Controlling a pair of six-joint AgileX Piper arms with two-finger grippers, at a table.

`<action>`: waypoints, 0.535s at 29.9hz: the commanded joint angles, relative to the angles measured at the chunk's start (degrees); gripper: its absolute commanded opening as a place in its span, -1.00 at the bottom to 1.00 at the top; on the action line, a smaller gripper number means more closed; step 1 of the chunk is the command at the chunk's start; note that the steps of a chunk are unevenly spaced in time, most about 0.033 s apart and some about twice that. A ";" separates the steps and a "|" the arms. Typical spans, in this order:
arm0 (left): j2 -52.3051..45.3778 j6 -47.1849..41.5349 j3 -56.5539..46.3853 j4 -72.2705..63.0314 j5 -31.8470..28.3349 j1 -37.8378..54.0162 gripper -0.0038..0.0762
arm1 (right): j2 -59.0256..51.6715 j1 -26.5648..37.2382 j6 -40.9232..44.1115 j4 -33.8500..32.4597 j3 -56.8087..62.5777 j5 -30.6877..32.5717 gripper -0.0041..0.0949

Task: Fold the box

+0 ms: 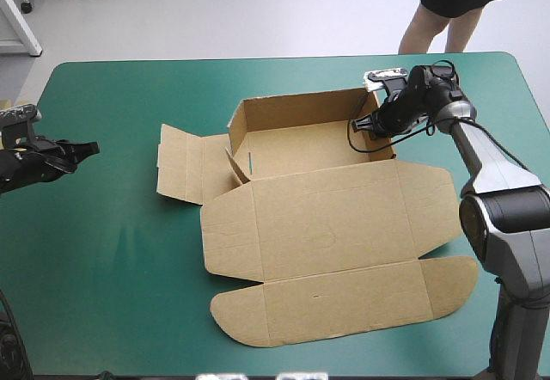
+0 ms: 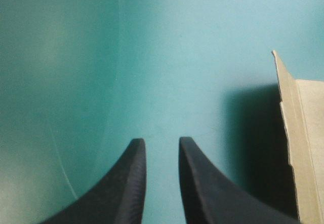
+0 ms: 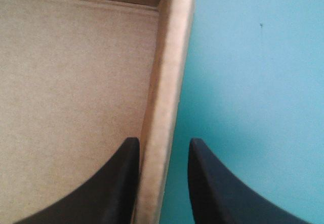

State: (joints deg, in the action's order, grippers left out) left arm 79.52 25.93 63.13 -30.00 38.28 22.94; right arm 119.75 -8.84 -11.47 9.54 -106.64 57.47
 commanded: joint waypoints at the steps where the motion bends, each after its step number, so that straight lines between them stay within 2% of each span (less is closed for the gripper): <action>1: -1.64 0.00 1.51 -1.92 -2.14 -0.16 -0.49 | -3.23 0.24 1.21 -0.86 -1.55 -1.67 -0.93; 8: -1.64 0.09 1.51 -1.92 -2.14 -0.16 -0.49 | -7.92 0.86 1.36 -0.85 -1.99 -3.39 -0.93; 16: -1.44 0.09 1.51 -1.92 -2.14 -0.16 -0.49 | -11.00 2.60 1.50 -0.84 -7.26 0.70 -0.93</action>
State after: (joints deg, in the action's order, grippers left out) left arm 79.52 26.05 63.13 -30.00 38.28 22.94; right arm 113.47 -7.48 -10.19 8.46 -110.30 58.84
